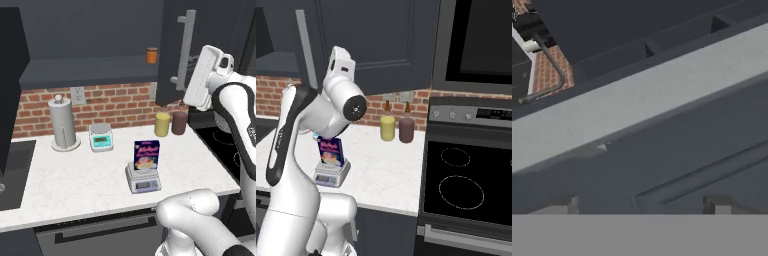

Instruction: Pick the cereal and place it on the digital scale for weighing, and close the cabinet.

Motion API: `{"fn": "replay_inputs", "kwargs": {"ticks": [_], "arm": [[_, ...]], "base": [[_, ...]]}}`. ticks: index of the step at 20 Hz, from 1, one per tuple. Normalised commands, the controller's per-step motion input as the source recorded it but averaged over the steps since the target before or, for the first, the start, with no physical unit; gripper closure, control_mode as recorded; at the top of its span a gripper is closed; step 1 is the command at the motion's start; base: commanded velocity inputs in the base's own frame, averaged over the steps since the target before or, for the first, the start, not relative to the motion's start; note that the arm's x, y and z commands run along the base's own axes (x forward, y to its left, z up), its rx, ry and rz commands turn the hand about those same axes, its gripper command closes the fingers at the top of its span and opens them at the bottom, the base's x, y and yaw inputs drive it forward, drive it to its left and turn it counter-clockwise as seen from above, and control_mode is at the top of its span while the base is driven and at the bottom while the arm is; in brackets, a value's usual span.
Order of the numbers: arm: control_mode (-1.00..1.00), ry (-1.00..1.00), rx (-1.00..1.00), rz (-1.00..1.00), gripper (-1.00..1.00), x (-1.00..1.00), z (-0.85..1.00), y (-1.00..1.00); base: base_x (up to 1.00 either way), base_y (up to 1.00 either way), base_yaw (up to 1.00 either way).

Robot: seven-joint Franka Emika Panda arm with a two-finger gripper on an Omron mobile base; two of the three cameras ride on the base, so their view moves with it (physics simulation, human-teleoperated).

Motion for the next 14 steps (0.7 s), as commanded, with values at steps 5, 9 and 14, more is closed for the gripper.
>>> {"fn": "replay_inputs", "kwargs": {"ticks": [5,9,14], "arm": [[-1.00,0.00,0.00,0.03,-1.00,1.00,-0.11,0.32],[-1.00,0.00,-0.02,-0.12,-1.00,0.78,-0.01,0.63],[-1.00,-0.03,-0.01,-0.13,-1.00,0.59,-0.04,0.38]], "base": [[0.00,0.00,0.00],[0.00,0.00,0.00],[0.00,0.00,0.00]]}}
